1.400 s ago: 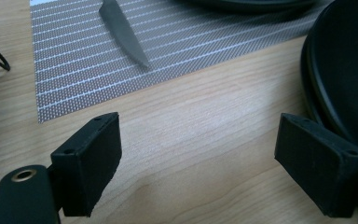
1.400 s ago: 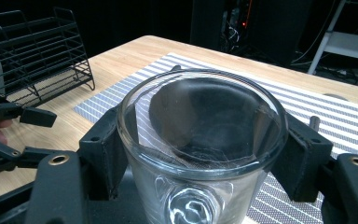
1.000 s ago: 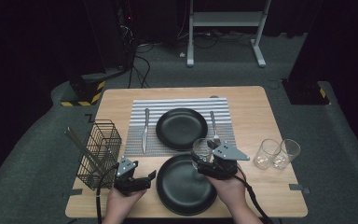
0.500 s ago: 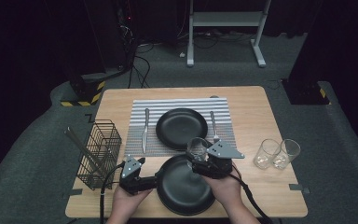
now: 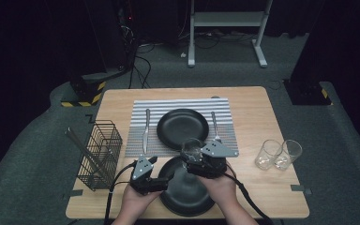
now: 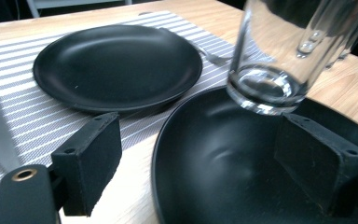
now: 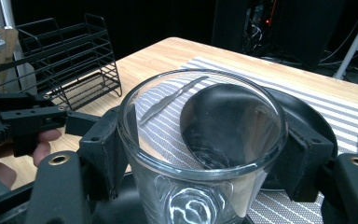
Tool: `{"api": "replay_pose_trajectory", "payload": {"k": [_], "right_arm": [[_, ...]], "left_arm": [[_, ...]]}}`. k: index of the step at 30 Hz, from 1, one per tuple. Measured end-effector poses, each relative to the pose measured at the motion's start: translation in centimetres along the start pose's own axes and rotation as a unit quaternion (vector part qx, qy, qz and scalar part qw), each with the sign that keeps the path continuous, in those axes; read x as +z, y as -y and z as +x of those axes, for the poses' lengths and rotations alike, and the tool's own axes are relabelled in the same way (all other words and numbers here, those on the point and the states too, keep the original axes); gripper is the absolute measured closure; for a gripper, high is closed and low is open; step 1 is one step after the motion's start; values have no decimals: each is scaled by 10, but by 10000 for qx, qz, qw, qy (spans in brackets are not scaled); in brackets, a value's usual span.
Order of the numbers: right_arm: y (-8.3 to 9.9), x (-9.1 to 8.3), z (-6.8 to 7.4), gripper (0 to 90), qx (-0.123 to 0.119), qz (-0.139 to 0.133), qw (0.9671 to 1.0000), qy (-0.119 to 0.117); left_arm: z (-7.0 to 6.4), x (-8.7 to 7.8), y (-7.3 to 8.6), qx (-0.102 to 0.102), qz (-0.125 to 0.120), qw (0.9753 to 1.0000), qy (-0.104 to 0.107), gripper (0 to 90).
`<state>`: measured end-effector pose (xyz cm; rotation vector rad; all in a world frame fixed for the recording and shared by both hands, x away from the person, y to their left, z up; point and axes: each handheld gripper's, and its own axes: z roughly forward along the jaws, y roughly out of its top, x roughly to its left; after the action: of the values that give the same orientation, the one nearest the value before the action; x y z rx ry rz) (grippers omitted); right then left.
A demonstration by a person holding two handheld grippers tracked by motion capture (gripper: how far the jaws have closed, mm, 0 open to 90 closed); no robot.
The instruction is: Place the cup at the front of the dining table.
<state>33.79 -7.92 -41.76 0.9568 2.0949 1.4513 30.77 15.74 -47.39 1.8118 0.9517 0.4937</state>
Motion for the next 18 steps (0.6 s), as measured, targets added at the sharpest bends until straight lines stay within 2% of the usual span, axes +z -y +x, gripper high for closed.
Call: {"api": "replay_pose_trajectory", "payload": {"k": [4,13,18], "right_arm": [[-1,3,2,285,-60,2,10000,-21],[-3,2,7,285,-38,-49,10000,-69],[-3,3,9,285,-52,-30,9999,-105]], "left_arm": [[-6,3,-3,58,-34,10000,30,149],[-18,7,-12,218,-134,9996,98,150],[-21,9,-15,270,-136,9994,155,151]]}}
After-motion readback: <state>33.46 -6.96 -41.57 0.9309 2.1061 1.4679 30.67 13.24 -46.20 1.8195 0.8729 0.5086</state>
